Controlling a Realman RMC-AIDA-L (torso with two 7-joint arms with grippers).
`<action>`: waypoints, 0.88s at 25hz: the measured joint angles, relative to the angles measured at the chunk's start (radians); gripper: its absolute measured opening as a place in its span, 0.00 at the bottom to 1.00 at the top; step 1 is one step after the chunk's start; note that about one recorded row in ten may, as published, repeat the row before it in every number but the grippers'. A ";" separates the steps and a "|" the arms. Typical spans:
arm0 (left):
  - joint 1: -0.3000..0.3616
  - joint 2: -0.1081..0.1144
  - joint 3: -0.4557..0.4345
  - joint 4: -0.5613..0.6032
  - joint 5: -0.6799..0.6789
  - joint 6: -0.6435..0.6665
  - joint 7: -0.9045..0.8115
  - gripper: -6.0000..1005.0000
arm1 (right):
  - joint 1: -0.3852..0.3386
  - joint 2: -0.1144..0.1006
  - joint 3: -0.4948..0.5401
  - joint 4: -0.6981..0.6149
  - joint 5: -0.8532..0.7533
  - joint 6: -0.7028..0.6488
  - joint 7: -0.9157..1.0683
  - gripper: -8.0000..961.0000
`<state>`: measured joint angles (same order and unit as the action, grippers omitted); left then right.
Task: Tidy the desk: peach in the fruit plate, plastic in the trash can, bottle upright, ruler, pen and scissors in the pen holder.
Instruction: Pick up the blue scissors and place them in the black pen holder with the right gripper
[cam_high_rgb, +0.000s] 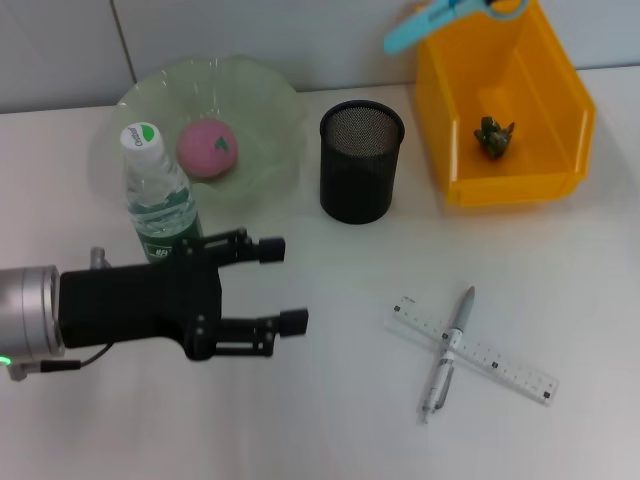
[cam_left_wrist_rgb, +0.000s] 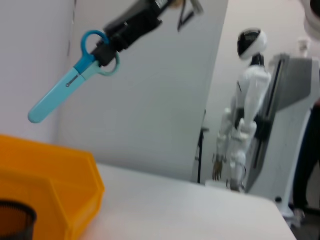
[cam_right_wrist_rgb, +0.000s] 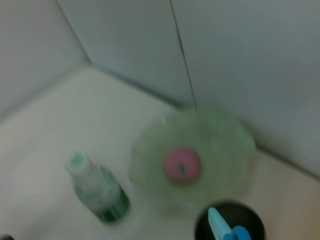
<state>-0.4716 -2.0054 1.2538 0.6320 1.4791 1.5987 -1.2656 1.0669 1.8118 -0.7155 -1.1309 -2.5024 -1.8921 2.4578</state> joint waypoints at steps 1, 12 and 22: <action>0.000 0.000 0.000 0.000 0.000 0.000 0.000 0.86 | 0.000 0.000 0.000 0.000 0.000 0.000 0.000 0.12; 0.021 -0.012 -0.020 0.002 0.062 -0.005 0.006 0.86 | 0.193 0.036 -0.197 0.297 -0.198 0.188 0.016 0.13; 0.042 -0.013 -0.028 0.003 0.062 0.000 0.002 0.86 | 0.239 0.098 -0.298 0.426 -0.250 0.371 0.024 0.14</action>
<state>-0.4298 -2.0188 1.2256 0.6351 1.5416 1.5986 -1.2632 1.3062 1.9096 -1.0136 -0.7044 -2.7529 -1.5209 2.4814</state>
